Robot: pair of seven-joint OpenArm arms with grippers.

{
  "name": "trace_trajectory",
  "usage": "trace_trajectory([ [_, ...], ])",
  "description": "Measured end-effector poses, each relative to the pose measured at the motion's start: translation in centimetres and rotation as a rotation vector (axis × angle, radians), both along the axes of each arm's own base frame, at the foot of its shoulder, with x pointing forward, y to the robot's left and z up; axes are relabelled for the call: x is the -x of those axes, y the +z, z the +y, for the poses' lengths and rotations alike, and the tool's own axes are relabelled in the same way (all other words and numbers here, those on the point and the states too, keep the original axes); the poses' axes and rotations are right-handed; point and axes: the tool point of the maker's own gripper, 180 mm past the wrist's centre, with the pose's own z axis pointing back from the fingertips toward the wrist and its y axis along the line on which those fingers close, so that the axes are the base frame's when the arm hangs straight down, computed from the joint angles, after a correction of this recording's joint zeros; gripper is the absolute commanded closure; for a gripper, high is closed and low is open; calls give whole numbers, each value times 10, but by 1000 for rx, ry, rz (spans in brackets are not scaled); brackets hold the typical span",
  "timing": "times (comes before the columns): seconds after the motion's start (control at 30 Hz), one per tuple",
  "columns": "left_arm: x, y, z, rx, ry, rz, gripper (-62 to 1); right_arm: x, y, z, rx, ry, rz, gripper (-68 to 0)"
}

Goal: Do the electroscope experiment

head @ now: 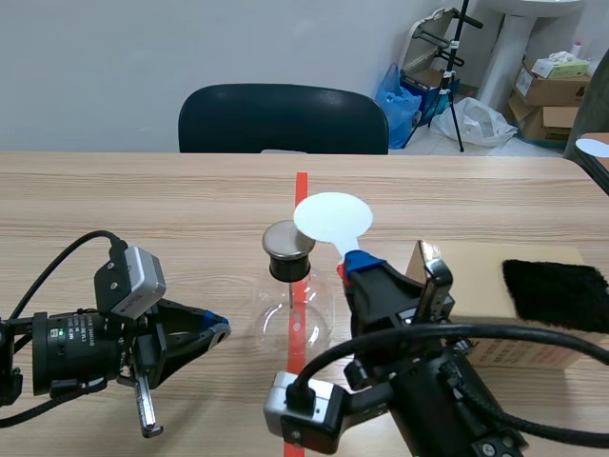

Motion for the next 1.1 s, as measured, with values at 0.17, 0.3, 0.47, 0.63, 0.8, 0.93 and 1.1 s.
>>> trace_trajectory([
  [0.17, 0, 0, 0, 0, 0, 0, -30, 8, -1, 13, 4, 85, 1, -10],
  [0.3, 0, 0, 0, 0, 0, 0, -30, 12, -1, 19, 6, 122, 1, -10],
  [0.47, 0, 0, 0, 0, 0, 0, -30, 14, -1, 22, 7, 148, 1, -10],
  [0.63, 0, 0, 0, 0, 0, 0, -30, 14, -1, 22, 7, 148, 1, -10],
  [0.8, 0, 0, 0, 0, 0, 0, -30, 14, -1, 22, 7, 148, 1, -10],
  [0.93, 0, 0, 0, 0, 0, 0, -30, 14, -1, 22, 7, 148, 1, -10],
  [1.1, 0, 0, 0, 0, 0, 0, -30, 14, -1, 22, 7, 148, 1, -10],
])
